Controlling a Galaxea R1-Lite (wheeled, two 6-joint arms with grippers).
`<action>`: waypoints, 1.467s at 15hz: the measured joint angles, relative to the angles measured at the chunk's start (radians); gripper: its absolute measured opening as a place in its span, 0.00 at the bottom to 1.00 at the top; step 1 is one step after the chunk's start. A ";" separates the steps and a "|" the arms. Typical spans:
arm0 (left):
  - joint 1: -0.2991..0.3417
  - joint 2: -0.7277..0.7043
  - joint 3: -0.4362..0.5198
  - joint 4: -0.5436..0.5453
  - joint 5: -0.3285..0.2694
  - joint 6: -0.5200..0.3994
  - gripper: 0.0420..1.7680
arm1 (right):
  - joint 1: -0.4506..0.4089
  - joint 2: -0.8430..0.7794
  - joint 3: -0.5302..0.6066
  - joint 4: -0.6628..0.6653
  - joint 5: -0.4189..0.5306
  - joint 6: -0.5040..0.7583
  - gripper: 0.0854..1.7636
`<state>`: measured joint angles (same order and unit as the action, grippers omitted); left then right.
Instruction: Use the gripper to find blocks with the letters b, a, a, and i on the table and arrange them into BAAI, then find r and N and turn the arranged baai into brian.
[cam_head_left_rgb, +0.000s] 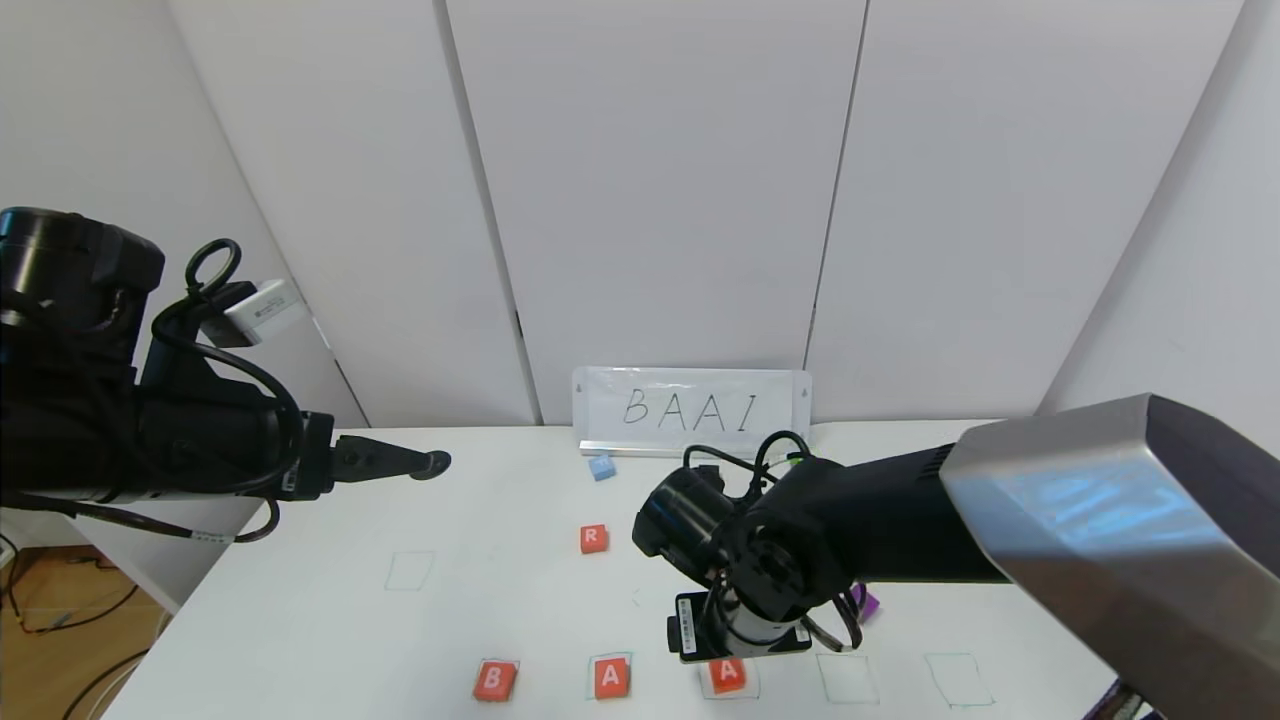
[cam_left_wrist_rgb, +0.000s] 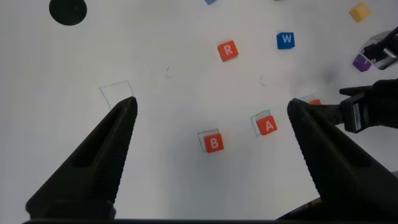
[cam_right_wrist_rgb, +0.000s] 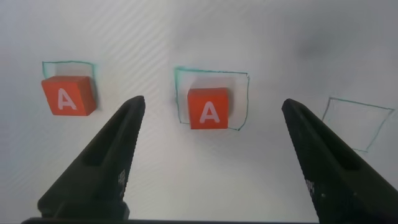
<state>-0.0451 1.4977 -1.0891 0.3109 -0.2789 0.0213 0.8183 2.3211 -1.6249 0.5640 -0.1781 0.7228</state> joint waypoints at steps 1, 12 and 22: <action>0.000 -0.001 0.000 0.000 0.000 0.000 0.97 | -0.005 -0.012 0.000 0.001 -0.009 0.002 0.90; 0.009 -0.004 -0.005 0.001 0.000 0.000 0.97 | -0.117 -0.096 -0.077 0.192 -0.082 0.292 0.95; 0.019 0.001 -0.010 0.007 0.000 0.016 0.97 | -0.250 -0.097 0.149 -0.016 -0.095 0.343 0.96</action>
<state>-0.0260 1.4985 -1.0987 0.3177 -0.2789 0.0368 0.5685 2.2236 -1.4760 0.5479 -0.2728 1.0653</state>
